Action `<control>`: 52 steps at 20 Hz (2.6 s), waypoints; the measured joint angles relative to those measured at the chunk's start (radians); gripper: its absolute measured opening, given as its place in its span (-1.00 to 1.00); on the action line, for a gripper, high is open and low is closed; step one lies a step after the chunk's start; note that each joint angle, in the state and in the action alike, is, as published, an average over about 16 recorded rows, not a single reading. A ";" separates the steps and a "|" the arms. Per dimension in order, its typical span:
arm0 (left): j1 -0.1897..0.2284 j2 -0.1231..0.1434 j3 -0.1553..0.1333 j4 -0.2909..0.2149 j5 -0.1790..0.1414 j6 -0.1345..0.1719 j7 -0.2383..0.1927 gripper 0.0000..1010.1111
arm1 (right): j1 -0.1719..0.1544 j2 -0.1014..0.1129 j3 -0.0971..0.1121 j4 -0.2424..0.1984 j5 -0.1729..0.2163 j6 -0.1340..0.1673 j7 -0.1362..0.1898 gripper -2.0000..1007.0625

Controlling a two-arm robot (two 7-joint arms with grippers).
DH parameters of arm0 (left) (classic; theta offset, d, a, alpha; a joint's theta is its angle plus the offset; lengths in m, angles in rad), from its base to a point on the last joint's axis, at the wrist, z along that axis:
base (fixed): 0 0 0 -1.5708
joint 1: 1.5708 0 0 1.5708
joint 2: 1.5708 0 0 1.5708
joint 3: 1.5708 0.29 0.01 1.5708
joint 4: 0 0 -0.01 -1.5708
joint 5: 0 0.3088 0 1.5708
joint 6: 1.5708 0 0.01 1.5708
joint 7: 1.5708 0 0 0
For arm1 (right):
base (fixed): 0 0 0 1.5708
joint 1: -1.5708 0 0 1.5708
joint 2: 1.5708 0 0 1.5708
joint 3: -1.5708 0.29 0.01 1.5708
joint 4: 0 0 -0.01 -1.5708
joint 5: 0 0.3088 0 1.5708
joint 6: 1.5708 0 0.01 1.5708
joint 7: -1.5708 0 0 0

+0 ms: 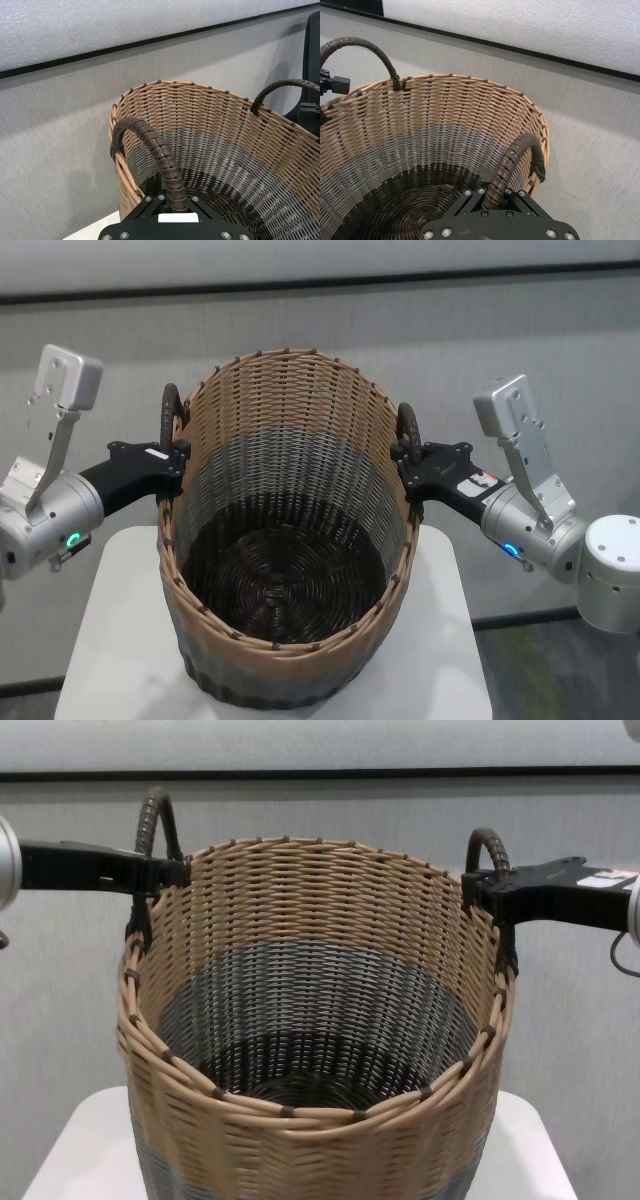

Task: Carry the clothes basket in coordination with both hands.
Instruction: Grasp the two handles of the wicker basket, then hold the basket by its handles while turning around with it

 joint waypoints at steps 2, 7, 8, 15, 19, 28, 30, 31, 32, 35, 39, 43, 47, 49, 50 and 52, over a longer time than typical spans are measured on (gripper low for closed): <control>0.000 0.000 0.000 0.000 0.000 0.000 0.000 -1.00 | 0.000 0.000 0.000 0.000 0.000 0.000 0.000 -0.87; 0.000 0.000 0.000 0.000 0.000 0.000 0.000 -1.00 | 0.000 0.000 0.000 0.000 0.000 0.000 0.000 -0.87; 0.000 0.000 0.000 0.000 0.000 0.000 0.000 -1.00 | 0.000 0.000 0.000 0.000 0.000 0.000 0.000 -0.87; 0.000 0.000 0.000 0.000 0.001 0.000 0.000 -1.00 | 0.000 0.000 0.000 0.000 -0.001 -0.001 0.000 -0.87; 0.002 -0.001 -0.002 -0.002 0.005 -0.004 -0.001 -1.00 | 0.000 0.000 0.000 -0.002 -0.008 -0.011 -0.005 -0.87; 0.013 -0.008 -0.015 -0.015 0.024 -0.025 -0.009 -1.00 | 0.001 -0.001 -0.002 -0.020 -0.058 -0.072 -0.027 -0.87; 0.017 -0.010 -0.019 -0.021 0.029 -0.031 -0.012 -1.00 | 0.002 -0.002 -0.001 -0.026 -0.074 -0.090 -0.033 -0.87; 0.019 -0.011 -0.021 -0.024 0.031 -0.035 -0.014 -1.00 | 0.002 -0.003 -0.001 -0.029 -0.082 -0.099 -0.035 -0.87; 0.021 -0.012 -0.023 -0.028 0.033 -0.038 -0.016 -1.00 | 0.002 -0.003 0.000 -0.032 -0.089 -0.108 -0.037 -0.87; 0.026 -0.016 -0.029 -0.039 0.036 -0.045 -0.021 -1.00 | 0.003 -0.006 0.003 -0.042 -0.110 -0.131 -0.042 -0.87; 0.032 -0.019 -0.036 -0.055 0.037 -0.053 -0.029 -1.00 | 0.003 -0.010 0.010 -0.053 -0.129 -0.154 -0.043 -0.87; 0.035 -0.022 -0.044 -0.069 0.034 -0.057 -0.033 -1.00 | 0.003 -0.016 0.019 -0.061 -0.138 -0.168 -0.039 -0.87; 0.035 -0.021 -0.053 -0.081 0.029 -0.056 -0.034 -1.00 | 0.002 -0.023 0.028 -0.068 -0.138 -0.178 -0.033 -0.87; 0.034 -0.019 -0.056 -0.088 0.027 -0.052 -0.034 -1.00 | 0.001 -0.026 0.032 -0.072 -0.136 -0.183 -0.031 -0.87; 0.033 -0.017 -0.058 -0.093 0.026 -0.050 -0.034 -1.00 | 0.001 -0.028 0.035 -0.073 -0.135 -0.186 -0.030 -0.87; 0.031 -0.013 -0.061 -0.102 0.025 -0.043 -0.033 -1.00 | 0.000 -0.031 0.039 -0.076 -0.132 -0.191 -0.028 -0.87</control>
